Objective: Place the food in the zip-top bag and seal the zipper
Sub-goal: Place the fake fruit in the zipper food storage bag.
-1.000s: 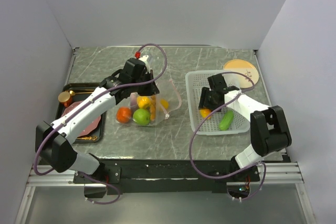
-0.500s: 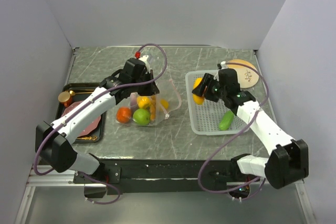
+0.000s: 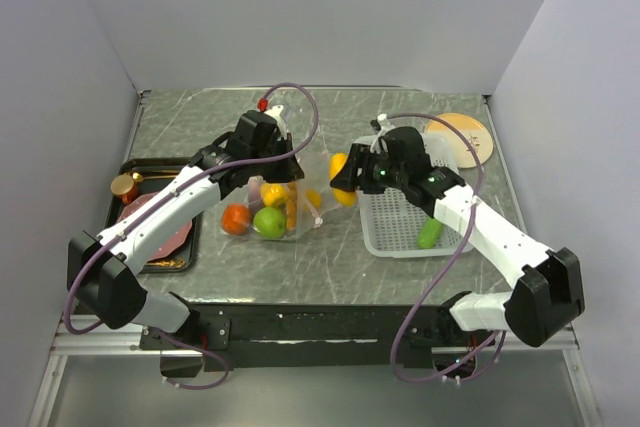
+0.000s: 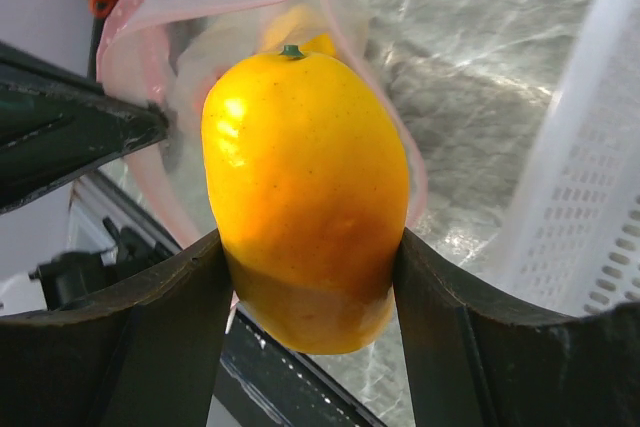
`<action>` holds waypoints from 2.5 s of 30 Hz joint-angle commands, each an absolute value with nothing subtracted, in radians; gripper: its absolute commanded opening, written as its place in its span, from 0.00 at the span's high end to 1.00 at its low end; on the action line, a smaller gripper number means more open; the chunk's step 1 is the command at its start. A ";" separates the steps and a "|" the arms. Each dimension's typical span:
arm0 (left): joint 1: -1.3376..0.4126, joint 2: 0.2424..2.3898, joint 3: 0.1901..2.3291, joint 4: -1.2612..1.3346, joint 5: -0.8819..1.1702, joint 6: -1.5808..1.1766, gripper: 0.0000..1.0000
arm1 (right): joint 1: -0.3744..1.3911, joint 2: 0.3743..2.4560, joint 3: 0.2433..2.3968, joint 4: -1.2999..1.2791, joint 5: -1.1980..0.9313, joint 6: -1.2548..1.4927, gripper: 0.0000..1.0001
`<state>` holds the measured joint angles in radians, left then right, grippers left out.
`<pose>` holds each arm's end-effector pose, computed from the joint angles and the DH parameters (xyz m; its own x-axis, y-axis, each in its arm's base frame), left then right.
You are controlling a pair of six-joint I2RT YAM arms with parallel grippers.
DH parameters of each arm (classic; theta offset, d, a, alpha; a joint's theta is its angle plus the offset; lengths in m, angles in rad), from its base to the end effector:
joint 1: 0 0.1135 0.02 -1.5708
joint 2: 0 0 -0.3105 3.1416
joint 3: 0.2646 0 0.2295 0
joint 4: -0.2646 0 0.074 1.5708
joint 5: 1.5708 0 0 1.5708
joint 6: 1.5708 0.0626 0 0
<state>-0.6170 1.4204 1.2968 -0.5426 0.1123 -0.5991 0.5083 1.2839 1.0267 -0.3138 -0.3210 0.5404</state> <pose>0.2470 -0.1838 0.3686 -0.7810 -0.1330 -0.6102 0.2499 0.8289 -0.5005 0.2296 0.1505 0.3409 -0.7618 0.1345 -0.6337 -0.3520 0.7354 0.5791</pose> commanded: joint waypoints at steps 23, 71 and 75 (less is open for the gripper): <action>-0.620 1.399 1.354 -0.537 0.127 -0.595 0.99 | 0.629 1.513 1.175 -0.338 -0.345 0.480 0.63; -0.604 1.259 1.292 -0.516 -0.008 -0.658 0.99 | 0.422 1.215 1.003 -0.592 0.264 0.670 0.00; -0.609 1.359 1.348 -0.580 0.045 -0.640 0.99 | 0.391 1.200 0.992 -0.618 0.278 0.670 0.00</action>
<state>-0.6064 1.3025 1.2980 -0.5446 -0.0364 -0.6605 0.4213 1.2453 0.9924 -0.5991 0.2260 0.6506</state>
